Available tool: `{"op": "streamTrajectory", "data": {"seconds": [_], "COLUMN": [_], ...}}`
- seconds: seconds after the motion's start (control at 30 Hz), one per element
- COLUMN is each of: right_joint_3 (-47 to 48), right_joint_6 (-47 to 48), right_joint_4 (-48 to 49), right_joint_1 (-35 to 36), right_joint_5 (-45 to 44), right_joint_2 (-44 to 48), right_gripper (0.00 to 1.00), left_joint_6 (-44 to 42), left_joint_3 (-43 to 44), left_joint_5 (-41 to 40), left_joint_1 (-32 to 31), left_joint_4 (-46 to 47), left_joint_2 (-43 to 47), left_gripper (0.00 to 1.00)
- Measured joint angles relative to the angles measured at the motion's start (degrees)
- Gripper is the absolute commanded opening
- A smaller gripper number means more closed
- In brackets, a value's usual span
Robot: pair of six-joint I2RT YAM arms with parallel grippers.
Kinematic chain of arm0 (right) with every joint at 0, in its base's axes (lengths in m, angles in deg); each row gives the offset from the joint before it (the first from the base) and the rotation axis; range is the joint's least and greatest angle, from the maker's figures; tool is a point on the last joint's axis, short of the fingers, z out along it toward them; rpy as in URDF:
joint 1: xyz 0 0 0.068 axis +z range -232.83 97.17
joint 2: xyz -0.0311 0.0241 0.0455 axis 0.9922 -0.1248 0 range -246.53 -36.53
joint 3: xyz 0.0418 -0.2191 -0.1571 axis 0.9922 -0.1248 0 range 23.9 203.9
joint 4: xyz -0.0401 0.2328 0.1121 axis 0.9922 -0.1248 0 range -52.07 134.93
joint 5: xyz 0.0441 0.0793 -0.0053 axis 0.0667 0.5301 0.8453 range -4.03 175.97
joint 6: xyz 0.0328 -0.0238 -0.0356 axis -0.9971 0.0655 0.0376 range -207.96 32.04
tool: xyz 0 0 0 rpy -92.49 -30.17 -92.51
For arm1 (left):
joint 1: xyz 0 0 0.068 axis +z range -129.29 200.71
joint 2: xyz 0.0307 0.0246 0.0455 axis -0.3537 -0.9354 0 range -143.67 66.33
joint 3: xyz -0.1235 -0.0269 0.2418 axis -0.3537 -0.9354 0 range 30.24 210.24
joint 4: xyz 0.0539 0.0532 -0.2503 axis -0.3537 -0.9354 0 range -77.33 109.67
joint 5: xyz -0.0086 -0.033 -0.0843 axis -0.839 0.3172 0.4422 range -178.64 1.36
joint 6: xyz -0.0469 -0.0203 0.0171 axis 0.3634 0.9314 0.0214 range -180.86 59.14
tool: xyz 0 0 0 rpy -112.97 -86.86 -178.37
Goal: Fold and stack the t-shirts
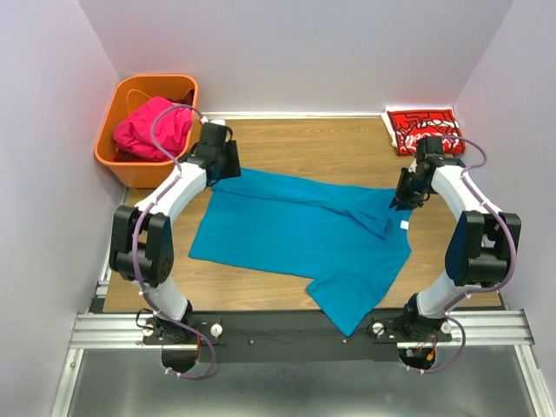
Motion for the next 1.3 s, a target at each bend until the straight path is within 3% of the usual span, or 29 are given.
{"op": "streamTrajectory", "data": {"seconds": [0.13,0.27,0.47,0.6,0.7,0.8,0.93,1.07,1.17,1.3], "right_joint_3": [0.0,-2.08,-10.97,-15.93,-18.64,-21.64,-24.37,-26.03,-27.32,-29.4], "right_joint_6": [0.0,-0.07,-0.04,-0.59,-2.6,-4.61,-6.56,-7.61,-7.91,-8.02], "right_joint_4": [0.79,3.3,6.91,9.77,11.61,12.66,13.55,15.15,17.42,20.59], "right_joint_1": [-0.04,-0.04,0.96,5.31,8.74,9.53,9.53,9.53,9.53,9.53], "right_joint_5": [-0.7,1.99,8.44,9.86,8.83,6.05,1.14,-3.3,-4.07,-3.98], "right_joint_2": [0.66,4.39,12.7,17.31,18.34,18.34,18.8,19.78,19.8,19.58], "right_gripper": [0.52,0.6,0.59,0.57,0.6,0.66,0.67,0.61,0.51,0.47], "left_joint_6": [0.7,1.46,2.14,2.27,2.16,1.66,1.11,0.5,0.15,-0.13], "left_joint_3": [-2.99,-6.19,-9.46,-11.15,-12.55,-14.34,-17.75,-20.09,-21.57,-22.69], "left_joint_5": [1.2,3.93,5.4,5.31,4.87,4.46,3.89,3.45,3.48,3.5], "left_joint_1": [-6.56,-12.96,-16.76,-17.99,-18.29,-18.34,-18.34,-18.34,-18.34,-18.34], "left_joint_4": [2.75,6.29,8.22,9.99,11.02,12.33,14.12,15.63,16.31,17.03], "left_joint_2": [4.57,6.1,6.08,6.25,7.06,8.52,11.76,13.62,14.16,14.4], "left_gripper": [0.71,0.71,0.71,0.71,0.71,0.71,0.71,0.71,0.71,0.71]}}
